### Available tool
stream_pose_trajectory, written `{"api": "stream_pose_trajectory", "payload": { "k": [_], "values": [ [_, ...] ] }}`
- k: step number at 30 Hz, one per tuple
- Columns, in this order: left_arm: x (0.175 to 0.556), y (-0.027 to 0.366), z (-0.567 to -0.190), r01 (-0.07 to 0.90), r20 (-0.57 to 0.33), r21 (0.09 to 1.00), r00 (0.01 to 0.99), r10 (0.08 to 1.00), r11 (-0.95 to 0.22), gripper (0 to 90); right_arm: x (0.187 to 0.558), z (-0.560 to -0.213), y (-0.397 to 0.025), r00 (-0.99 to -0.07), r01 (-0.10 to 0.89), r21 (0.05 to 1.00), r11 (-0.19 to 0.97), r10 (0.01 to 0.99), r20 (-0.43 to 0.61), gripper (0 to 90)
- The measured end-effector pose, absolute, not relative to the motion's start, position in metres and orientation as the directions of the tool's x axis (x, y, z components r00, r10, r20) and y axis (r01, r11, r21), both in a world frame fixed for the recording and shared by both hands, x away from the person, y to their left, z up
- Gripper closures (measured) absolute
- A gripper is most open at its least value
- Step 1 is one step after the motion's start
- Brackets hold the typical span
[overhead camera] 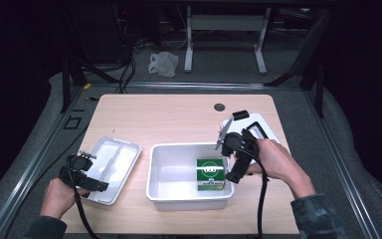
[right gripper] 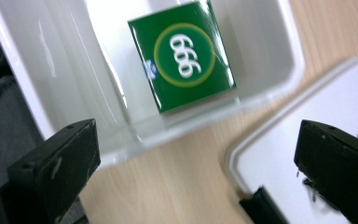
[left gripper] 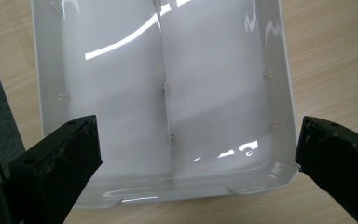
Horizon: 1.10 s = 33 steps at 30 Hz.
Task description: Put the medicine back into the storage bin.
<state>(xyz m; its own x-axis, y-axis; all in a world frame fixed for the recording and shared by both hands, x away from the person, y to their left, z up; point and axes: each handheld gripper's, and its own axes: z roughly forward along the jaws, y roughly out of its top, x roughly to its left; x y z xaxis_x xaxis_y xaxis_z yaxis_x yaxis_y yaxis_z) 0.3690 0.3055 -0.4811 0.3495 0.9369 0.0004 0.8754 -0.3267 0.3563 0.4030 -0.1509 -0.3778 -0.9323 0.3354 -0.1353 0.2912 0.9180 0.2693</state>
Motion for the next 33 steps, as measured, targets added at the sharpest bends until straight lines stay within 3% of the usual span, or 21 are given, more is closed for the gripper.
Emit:
{"api": "stream_pose_trajectory", "payload": {
  "k": [11,25,29,33],
  "values": [
    [0.385,0.303,-0.479,0.869,0.0,0.368,0.356,0.934,-0.331,0.0,0.374,-0.394,-0.251,-0.766,0.566,0.364,0.74,0.635,-0.1,0.0],
    [0.41,0.302,-0.488,0.875,-0.003,0.346,0.362,0.932,-0.338,1.8,0.353,-0.451,-0.303,-0.595,0.742,0.367,0.561,0.803,-0.023,0.3],
    [0.42,0.303,-0.494,0.879,-0.004,0.344,0.352,0.936,-0.329,7.0,0.353,-0.459,-0.306,-0.579,0.755,0.359,0.549,0.815,-0.028,0.5],
    [0.43,0.303,-0.5,0.882,-0.004,0.336,0.353,0.936,-0.331,22.2,0.355,-0.466,-0.304,-0.583,0.762,0.335,0.554,0.812,-0.018,0.8]
  ]
}}
